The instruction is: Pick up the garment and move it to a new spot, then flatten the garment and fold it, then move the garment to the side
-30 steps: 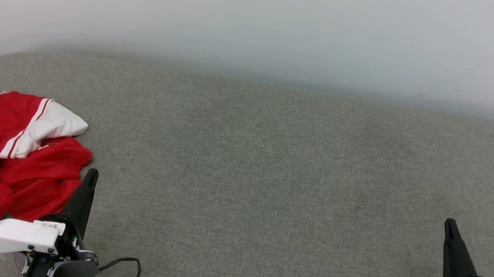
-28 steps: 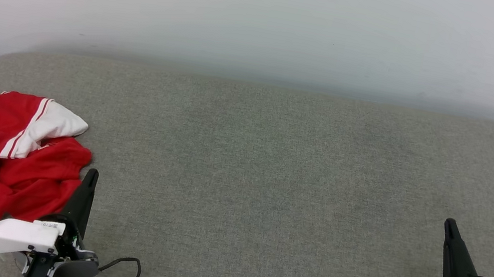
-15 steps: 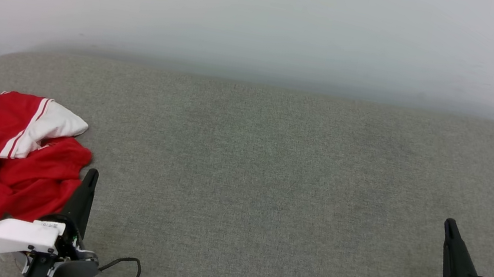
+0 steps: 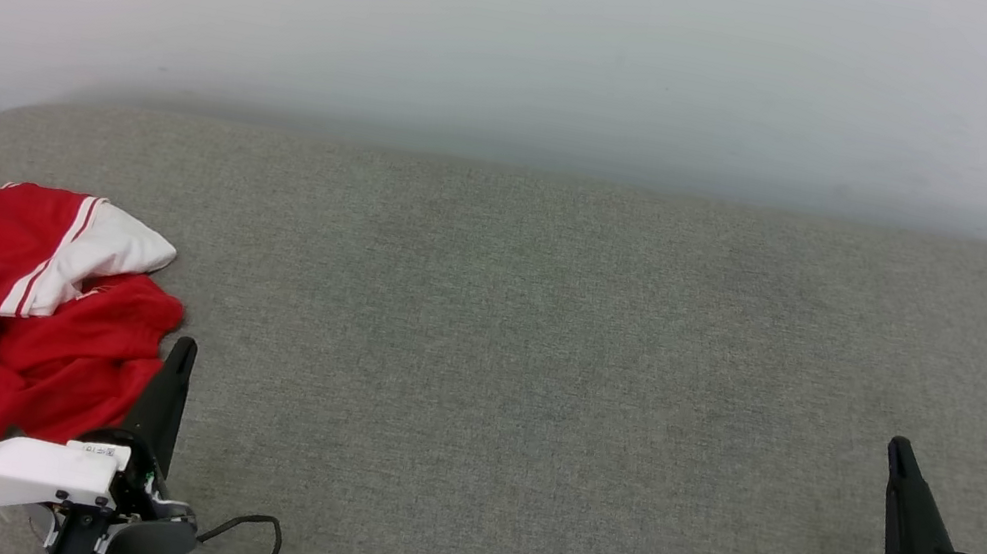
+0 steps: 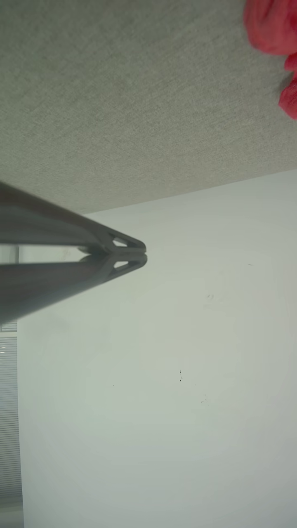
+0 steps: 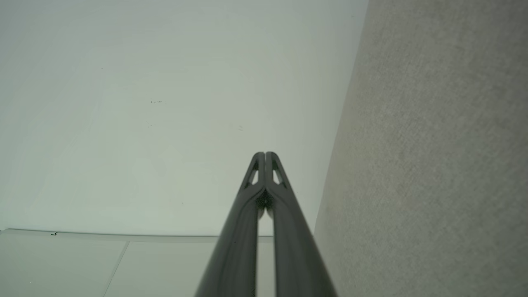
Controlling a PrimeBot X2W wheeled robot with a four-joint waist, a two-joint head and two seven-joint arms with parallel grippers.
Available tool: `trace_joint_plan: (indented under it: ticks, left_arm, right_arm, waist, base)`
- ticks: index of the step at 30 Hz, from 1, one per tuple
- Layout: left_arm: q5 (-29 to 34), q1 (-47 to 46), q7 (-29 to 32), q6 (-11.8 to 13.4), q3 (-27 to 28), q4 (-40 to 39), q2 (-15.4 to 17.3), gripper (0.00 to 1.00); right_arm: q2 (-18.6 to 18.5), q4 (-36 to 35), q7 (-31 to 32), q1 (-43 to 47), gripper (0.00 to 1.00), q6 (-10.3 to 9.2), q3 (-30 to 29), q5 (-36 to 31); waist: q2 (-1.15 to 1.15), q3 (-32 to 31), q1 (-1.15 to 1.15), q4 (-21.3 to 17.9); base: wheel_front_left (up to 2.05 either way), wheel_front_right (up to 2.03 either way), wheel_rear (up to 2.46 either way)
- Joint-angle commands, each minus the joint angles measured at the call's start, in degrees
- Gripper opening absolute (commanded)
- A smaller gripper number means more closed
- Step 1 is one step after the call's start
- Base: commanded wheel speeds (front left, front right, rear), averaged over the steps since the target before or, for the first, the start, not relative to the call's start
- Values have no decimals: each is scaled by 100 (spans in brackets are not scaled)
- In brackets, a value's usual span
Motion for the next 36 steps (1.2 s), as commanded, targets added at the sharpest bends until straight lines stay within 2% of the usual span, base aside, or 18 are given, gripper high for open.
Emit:
trace_joint_plan:
  ticks: [1, 8, 9, 19, 24, 29, 36]
  left_arm:
    - [-13, -49, 20, -8, 13, 2, 18, 0]
    - [-13, -49, 20, -8, 13, 2, 18, 0]
    - [1, 7, -3, 1, -3, 16, -3, 100]
    - [42, -13, -247, 1, -299, -33, -15, 100]
    - [285, -33, -386, 1, -407, -136, -12, 100]
    - [811, -25, -515, 1, -445, -236, -10, 100]
    - [1605, -1, -682, 1, -518, -357, -7, 100]
  right_arm:
    - [-31, 1, 3, -57, 0, 26, -4, 21]
    - [-31, 1, 3, -57, 0, 26, -4, 21]
    - [3, 15, 0, 8, 100, -1, 0, -1]
    - [5, -92, -211, 106, 100, -1, 111, -82]
    - [-52, -138, -368, 127, 100, 0, 212, -336]
    - [-117, -152, -513, 131, 100, 1, 299, -865]
    - [-140, -259, -683, 140, 100, 2, 344, -2009]
  waist:
    - [0, 0, 0, 0]
    - [0, 0, 0, 0]
    - [0, 0, 0, 0]
    - [0, 0, 0, 10]
    - [0, -4, 0, 23]
    - [0, -11, 0, 38]
    - [0, -21, 0, 67]
  base:
    - [0, 0, 0]
    - [0, 0, 0]
    - [0, 0, 0]
    - [0, 0, 0]
    - [0, 0, 0]
    - [0, 0, 0]
    - [0, 0, 0]
